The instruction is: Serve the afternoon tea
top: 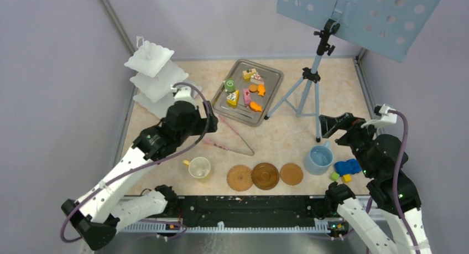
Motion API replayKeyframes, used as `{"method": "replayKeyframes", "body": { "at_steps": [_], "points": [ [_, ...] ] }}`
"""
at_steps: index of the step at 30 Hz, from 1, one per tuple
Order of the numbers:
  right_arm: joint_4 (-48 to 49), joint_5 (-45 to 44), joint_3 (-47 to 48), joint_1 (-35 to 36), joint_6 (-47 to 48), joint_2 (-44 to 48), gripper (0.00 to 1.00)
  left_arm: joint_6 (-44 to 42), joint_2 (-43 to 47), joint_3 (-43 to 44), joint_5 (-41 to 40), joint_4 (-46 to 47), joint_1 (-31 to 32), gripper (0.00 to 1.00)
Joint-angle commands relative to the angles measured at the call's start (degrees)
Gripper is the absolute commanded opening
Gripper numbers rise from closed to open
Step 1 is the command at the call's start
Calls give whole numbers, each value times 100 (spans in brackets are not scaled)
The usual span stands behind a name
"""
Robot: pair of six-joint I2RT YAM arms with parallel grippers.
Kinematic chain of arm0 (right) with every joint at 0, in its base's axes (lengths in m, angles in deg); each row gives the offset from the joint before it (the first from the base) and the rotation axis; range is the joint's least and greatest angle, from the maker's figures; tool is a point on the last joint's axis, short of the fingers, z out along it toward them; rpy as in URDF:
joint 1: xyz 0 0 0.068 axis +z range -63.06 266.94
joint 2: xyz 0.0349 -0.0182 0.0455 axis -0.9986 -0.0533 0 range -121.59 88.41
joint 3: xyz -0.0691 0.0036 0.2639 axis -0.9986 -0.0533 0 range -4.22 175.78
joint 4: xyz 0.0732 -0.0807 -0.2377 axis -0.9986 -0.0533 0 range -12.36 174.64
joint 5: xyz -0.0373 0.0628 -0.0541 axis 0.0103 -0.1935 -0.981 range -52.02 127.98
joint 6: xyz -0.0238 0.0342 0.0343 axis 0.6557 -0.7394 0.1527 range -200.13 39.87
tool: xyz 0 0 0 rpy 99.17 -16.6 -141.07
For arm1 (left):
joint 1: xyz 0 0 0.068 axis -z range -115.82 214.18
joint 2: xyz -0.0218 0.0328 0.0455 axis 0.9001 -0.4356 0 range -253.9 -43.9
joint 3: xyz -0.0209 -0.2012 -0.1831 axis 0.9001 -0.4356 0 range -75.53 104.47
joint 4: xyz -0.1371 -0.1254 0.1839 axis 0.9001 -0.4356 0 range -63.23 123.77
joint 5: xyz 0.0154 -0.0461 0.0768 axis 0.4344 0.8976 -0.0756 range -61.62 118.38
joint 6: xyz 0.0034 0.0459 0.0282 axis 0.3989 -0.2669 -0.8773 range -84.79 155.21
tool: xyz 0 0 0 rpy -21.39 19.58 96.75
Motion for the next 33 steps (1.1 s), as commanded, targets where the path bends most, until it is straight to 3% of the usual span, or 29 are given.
{"method": "replayKeyframes", "body": {
  "at_steps": [1,7,12,19,26,29,33],
  "points": [
    [187,114,-44,59,-15,-95,99,1583,-620,-97,-1679,-360,988,99],
    [154,100,-58,61,-93,-81,99,3508,-1873,-272,-2056,-293,1964,99],
    [118,123,-110,59,-190,-66,99,4444,-2816,-263,-1801,-22,2224,99],
    [151,161,-333,59,-246,-3,99,4500,-4155,368,-1682,103,2227,96],
    [211,169,-470,67,-267,-3,99,5014,-4722,628,-1476,-24,2224,91],
    [258,177,-555,61,-256,-11,99,5240,-4704,507,-1417,35,2221,84],
    [314,209,-637,59,-252,-16,99,5348,-4628,228,-1514,195,2220,68]
  ]
}}
